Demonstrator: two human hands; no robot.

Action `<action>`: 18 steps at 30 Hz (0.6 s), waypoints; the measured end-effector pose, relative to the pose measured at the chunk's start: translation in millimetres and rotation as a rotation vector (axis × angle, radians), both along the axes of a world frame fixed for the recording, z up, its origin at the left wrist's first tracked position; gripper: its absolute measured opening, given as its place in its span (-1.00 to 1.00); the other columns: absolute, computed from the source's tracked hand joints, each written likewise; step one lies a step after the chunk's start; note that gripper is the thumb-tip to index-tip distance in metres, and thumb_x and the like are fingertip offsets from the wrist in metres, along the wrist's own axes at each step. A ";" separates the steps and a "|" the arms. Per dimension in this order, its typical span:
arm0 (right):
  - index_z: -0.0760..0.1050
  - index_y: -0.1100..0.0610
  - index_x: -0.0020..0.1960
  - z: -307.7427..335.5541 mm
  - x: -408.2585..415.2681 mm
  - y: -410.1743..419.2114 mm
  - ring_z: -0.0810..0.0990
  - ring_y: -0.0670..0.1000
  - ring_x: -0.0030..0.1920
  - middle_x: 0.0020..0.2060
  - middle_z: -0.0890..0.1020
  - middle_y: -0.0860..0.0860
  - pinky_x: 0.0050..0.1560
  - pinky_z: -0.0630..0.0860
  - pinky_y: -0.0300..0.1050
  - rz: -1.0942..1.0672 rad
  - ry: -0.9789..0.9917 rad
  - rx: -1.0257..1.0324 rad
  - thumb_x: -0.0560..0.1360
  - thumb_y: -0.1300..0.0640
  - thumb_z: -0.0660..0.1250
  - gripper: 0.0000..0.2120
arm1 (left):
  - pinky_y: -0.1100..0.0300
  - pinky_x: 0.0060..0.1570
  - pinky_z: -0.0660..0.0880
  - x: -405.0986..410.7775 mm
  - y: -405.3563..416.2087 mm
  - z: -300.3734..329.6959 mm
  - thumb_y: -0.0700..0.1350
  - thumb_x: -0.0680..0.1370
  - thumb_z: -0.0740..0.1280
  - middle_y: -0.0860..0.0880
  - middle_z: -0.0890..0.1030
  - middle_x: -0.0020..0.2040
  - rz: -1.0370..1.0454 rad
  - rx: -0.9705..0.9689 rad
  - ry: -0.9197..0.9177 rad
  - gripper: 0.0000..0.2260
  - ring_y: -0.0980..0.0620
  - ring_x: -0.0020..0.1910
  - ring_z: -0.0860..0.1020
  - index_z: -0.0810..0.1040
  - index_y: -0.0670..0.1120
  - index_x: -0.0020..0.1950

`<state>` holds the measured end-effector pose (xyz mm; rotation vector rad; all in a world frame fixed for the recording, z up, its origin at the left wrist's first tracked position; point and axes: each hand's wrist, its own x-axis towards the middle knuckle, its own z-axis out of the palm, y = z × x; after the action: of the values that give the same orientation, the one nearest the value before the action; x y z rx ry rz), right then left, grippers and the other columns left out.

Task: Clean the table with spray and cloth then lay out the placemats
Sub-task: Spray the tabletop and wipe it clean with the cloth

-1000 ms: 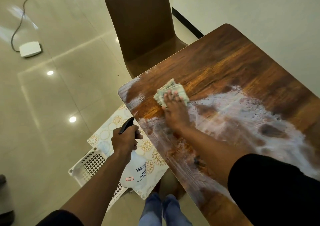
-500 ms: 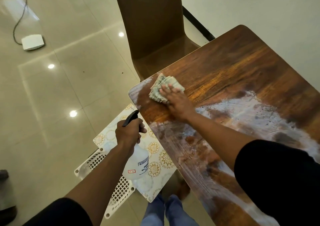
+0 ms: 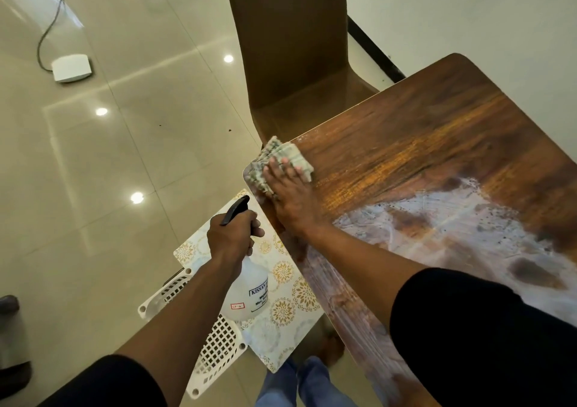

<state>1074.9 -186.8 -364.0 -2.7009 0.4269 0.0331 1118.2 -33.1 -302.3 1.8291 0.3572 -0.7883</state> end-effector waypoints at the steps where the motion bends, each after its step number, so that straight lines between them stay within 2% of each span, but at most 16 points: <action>1: 0.15 0.05 0.66 -0.9 0.5 -2.0 -0.02 0.10 0.66 0.65 0.11 0.00 0.64 -0.09 0.07 0.062 -0.012 -0.004 0.64 -0.08 -0.15 -0.38 | 0.17 -0.46 0.36 1.5 -0.2 0.0 -0.20 0.58 0.41 -0.16 0.68 -0.35 -0.007 0.010 -0.008 -0.81 -0.04 -0.50 0.40 0.67 -0.15 -0.23; 3: 0.19 0.06 0.65 -4.5 0.9 -20.2 0.04 0.08 0.65 0.64 0.17 -0.01 0.64 -0.03 0.07 0.171 -0.015 -0.026 0.63 -0.04 -0.08 -0.40 | 0.18 -0.45 0.37 4.1 -1.3 -0.4 -0.19 0.57 0.41 -0.18 0.69 -0.34 -0.023 0.026 -0.015 -0.81 -0.02 -0.51 0.39 0.68 -0.21 -0.22; 6: 0.08 -0.04 0.67 -3.6 4.7 -61.1 -0.04 -0.01 0.66 0.65 0.07 -0.09 0.64 -0.08 0.02 0.255 0.008 -0.067 0.67 0.11 0.11 -0.41 | 0.17 -0.44 0.37 8.5 -5.0 -1.9 -0.19 0.56 0.41 -0.19 0.69 -0.34 -0.031 0.019 -0.016 -0.81 -0.04 -0.51 0.38 0.68 -0.22 -0.23; 8: 0.06 -0.08 0.67 2.7 12.6 -83.7 -0.06 -0.02 0.66 0.65 0.05 -0.13 0.63 -0.08 0.01 0.152 0.016 -0.044 0.67 0.16 0.16 -0.38 | 0.16 -0.44 0.37 10.7 -8.8 -3.2 -0.19 0.56 0.41 -0.19 0.69 -0.34 -0.033 0.010 -0.016 -0.82 -0.05 -0.50 0.38 0.68 -0.21 -0.22; 13: 0.10 -0.06 0.66 16.2 21.1 -150.2 -0.01 0.03 0.66 0.66 0.10 -0.09 0.62 -0.03 0.04 -0.279 0.052 -0.019 0.67 0.20 0.16 -0.40 | 0.19 -0.49 0.36 10.2 -17.5 -5.1 -0.21 0.54 0.40 -0.20 0.68 -0.34 -0.054 0.001 -0.018 -0.81 -0.01 -0.55 0.36 0.66 -0.22 -0.26; 18: 0.07 -0.03 0.67 14.4 31.5 -155.0 -0.06 0.05 0.66 0.66 0.05 -0.06 0.62 -0.10 0.01 -0.410 0.105 -0.033 0.71 0.12 0.14 -0.43 | 0.17 -0.47 0.36 14.1 -16.1 -8.6 -0.21 0.55 0.40 -0.20 0.68 -0.35 -0.054 0.002 -0.019 -0.80 -0.02 -0.55 0.36 0.67 -0.22 -0.26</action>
<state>1106.4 -341.7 -349.6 -2.5970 1.0103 0.0516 1132.2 -49.2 -311.0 1.8529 0.2978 -0.8074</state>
